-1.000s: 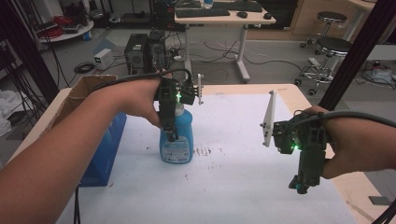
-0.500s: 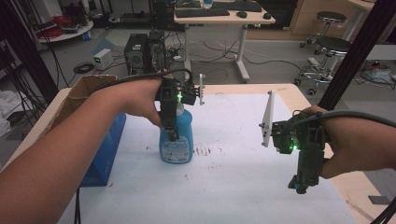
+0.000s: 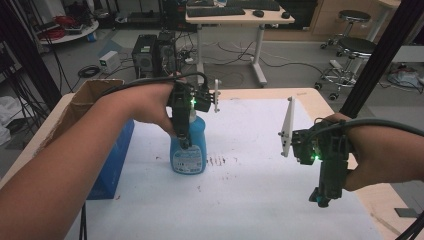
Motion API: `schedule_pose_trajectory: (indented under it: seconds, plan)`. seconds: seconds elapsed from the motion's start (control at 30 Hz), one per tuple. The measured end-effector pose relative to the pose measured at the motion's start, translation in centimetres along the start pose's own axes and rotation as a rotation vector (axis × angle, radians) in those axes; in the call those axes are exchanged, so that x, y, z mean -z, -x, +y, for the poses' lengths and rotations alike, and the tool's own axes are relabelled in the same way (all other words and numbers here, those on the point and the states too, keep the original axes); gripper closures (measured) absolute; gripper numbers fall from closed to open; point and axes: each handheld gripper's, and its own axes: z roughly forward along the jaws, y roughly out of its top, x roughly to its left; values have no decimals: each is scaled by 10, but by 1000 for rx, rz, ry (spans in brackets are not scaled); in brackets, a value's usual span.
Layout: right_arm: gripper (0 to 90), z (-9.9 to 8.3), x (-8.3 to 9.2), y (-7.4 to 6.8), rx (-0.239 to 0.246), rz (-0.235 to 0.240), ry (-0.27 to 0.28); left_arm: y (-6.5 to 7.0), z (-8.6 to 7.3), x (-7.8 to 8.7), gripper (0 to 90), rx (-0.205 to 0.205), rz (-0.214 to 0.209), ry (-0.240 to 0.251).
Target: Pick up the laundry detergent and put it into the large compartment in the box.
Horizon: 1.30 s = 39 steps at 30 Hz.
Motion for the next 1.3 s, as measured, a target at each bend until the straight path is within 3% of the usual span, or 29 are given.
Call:
schedule_pose_trajectory:
  seconds: [0.27,0.37,0.7,0.9,0.97,1.17,1.3]
  plan:
    - [127,0,1,-2,1,0,0,13,-2,18,401,12,-15,33]
    - [127,0,3,-1,-1,-5,10,26,-2,40,401,16,19,16]
    - [128,1,8,-8,17,-21,19,47,-16,86,401,83,16,-16]
    - [128,0,10,-11,24,-31,27,56,-35,111,401,136,16,-2]
    - [127,-1,11,-12,27,-30,26,57,-42,118,401,182,10,12]
    - [128,2,12,-14,34,-34,32,58,-66,140,401,247,15,33]
    - [128,3,12,-14,37,-35,23,57,-85,150,400,312,20,38]
